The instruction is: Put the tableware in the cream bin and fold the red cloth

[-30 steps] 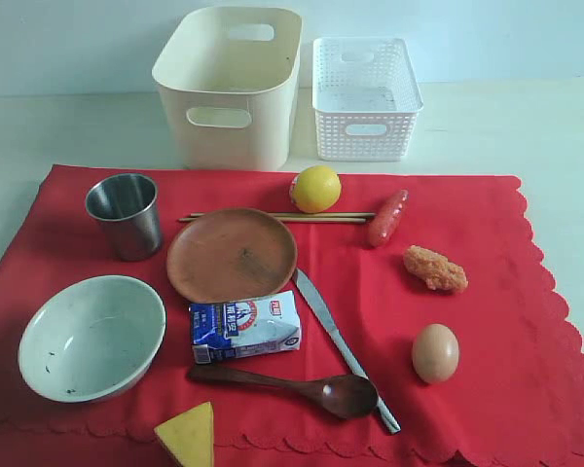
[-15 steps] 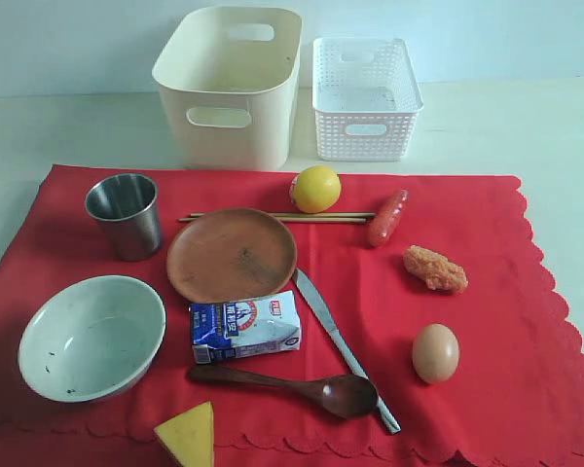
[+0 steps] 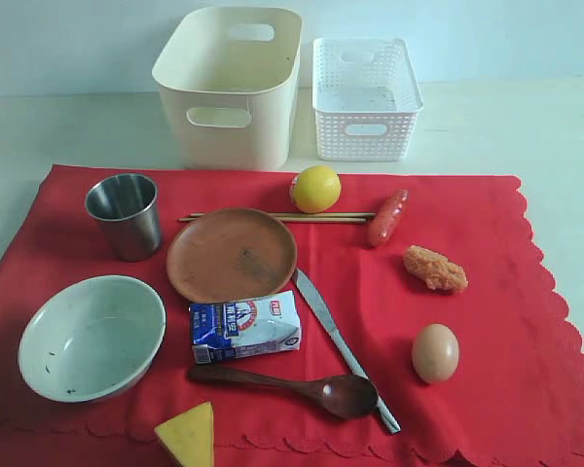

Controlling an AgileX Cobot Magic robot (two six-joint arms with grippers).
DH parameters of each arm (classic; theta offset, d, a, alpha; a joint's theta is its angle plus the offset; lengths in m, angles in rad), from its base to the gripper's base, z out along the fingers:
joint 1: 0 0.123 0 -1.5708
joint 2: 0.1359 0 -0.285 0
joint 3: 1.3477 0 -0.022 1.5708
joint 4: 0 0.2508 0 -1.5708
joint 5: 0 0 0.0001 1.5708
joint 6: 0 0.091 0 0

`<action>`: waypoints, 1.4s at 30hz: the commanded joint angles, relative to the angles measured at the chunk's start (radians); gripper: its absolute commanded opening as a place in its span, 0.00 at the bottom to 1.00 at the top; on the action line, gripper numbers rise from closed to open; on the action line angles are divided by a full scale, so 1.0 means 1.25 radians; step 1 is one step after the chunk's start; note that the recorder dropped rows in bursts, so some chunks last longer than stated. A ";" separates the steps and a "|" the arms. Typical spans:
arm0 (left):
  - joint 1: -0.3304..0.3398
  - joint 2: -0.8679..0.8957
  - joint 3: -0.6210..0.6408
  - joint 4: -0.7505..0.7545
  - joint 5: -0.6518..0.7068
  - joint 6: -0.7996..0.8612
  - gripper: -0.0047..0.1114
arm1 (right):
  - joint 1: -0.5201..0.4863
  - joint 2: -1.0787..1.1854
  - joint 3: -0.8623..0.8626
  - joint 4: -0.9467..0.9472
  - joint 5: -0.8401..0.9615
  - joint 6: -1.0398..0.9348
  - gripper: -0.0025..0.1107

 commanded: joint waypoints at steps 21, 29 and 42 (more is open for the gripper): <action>0.003 -0.005 0.003 -0.004 -0.007 0.000 0.04 | -0.001 0.168 -0.118 0.000 -0.011 -0.004 0.02; 0.003 -0.005 0.003 -0.004 -0.007 0.000 0.04 | -0.001 0.174 -0.118 0.014 -0.013 -0.002 0.02; 0.003 -0.005 0.003 -0.004 -0.007 0.000 0.04 | -0.001 0.302 -0.119 0.105 0.051 -0.010 0.02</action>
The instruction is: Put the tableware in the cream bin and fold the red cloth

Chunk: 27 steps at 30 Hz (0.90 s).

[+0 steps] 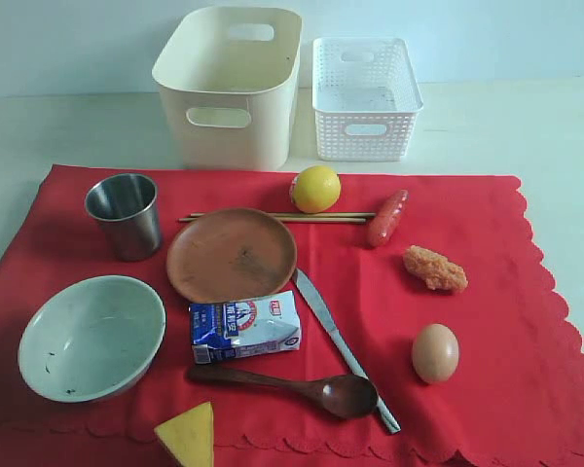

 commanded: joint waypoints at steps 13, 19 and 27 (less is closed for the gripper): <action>0.003 -0.005 0.003 -0.004 -0.007 0.000 0.04 | -0.001 0.170 -0.009 0.178 0.029 -0.157 0.02; 0.003 -0.005 0.003 -0.004 -0.007 0.000 0.04 | -0.001 0.216 -0.009 0.331 0.045 -0.311 0.02; 0.003 -0.005 0.003 -0.004 -0.007 0.000 0.04 | -0.001 0.291 -0.010 0.571 0.082 -0.555 0.02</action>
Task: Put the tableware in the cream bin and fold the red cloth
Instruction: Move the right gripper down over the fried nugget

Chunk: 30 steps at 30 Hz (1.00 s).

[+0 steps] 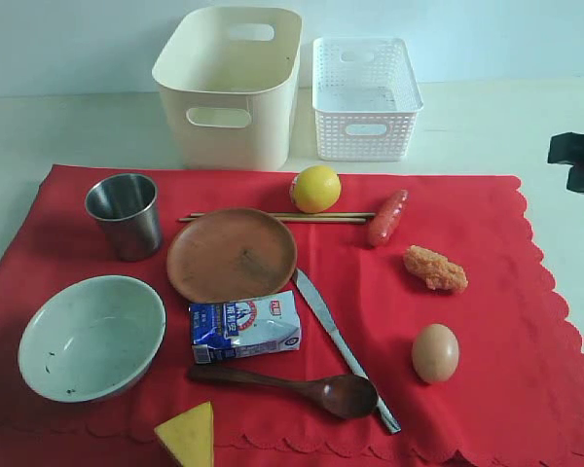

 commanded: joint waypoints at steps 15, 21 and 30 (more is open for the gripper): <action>0.003 -0.005 0.003 -0.004 -0.007 0.000 0.04 | 0.108 0.247 -0.081 0.326 0.165 -0.520 0.32; 0.003 -0.005 0.003 -0.004 -0.007 0.000 0.04 | 0.196 0.295 -0.090 0.259 0.070 -0.520 0.44; 0.003 -0.005 0.003 -0.004 -0.007 0.000 0.04 | 0.214 0.325 -0.101 0.219 0.017 -0.522 0.49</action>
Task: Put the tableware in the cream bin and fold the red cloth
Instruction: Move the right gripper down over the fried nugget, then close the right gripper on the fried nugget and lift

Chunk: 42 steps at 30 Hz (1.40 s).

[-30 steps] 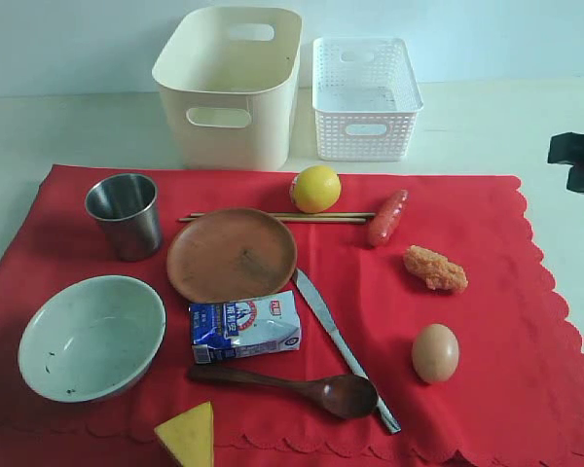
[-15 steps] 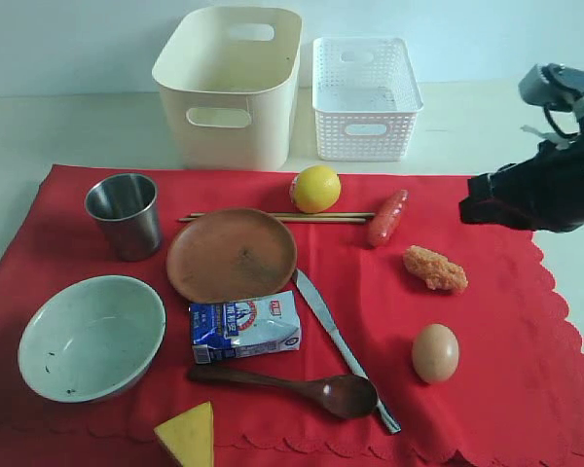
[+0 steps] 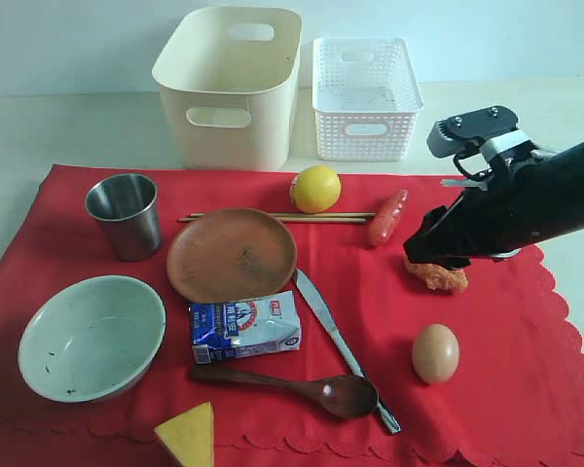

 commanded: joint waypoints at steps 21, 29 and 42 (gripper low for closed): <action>0.003 -0.005 0.003 -0.004 -0.007 0.000 0.04 | 0.002 0.136 -0.070 -0.088 -0.032 0.027 0.49; 0.003 -0.005 0.003 -0.004 -0.007 0.000 0.04 | 0.002 0.158 -0.070 -0.088 -0.070 0.027 0.49; 0.003 -0.005 0.003 -0.004 -0.007 0.000 0.04 | 0.002 0.158 -0.070 -0.123 -0.034 0.029 0.31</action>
